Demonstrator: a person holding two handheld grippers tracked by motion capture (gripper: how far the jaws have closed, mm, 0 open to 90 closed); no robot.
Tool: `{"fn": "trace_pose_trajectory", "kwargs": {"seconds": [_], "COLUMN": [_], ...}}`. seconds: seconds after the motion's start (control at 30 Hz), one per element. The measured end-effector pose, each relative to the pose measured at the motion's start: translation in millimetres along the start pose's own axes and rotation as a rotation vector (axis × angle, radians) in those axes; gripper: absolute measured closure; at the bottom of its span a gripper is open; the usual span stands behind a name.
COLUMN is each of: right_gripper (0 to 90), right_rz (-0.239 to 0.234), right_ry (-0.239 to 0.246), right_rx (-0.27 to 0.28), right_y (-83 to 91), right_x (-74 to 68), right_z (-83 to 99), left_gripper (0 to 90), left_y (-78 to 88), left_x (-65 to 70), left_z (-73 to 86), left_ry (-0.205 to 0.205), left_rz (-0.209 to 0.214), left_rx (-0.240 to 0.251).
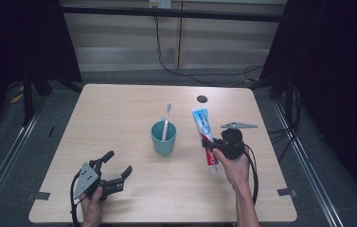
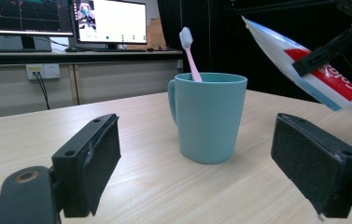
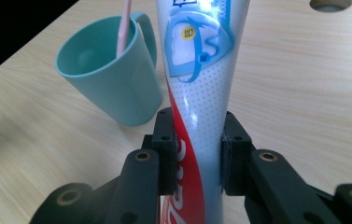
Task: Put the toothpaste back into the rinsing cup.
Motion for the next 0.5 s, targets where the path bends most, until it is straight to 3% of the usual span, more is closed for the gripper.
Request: {"fn": "trace_pose_trajectory", "kwargs": {"seconds": [0.5], "right_gripper": [72.6], "right_rz": [-0.027], "right_ry": [0.122], "right_rx": [0.186], "right_y": [10.0], "right_x": [-13.2], "right_z": [-14.3], "left_gripper": [15.6], "left_y": [0.1], "left_x": [-0.1], "left_z": [0.0], "left_ry": [-0.001], "left_rz": [0.002], "left_rx": [-0.001]}}
Point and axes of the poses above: each handheld gripper's, and its own axes: y roughly backward along the jaws, z roughly out of its underside, x roughly to its right, the point moved 4 cm from there along -y, roughly forward along the jaws, and after that the axes turned 15 degrees about -z, right-handed, at the moved point
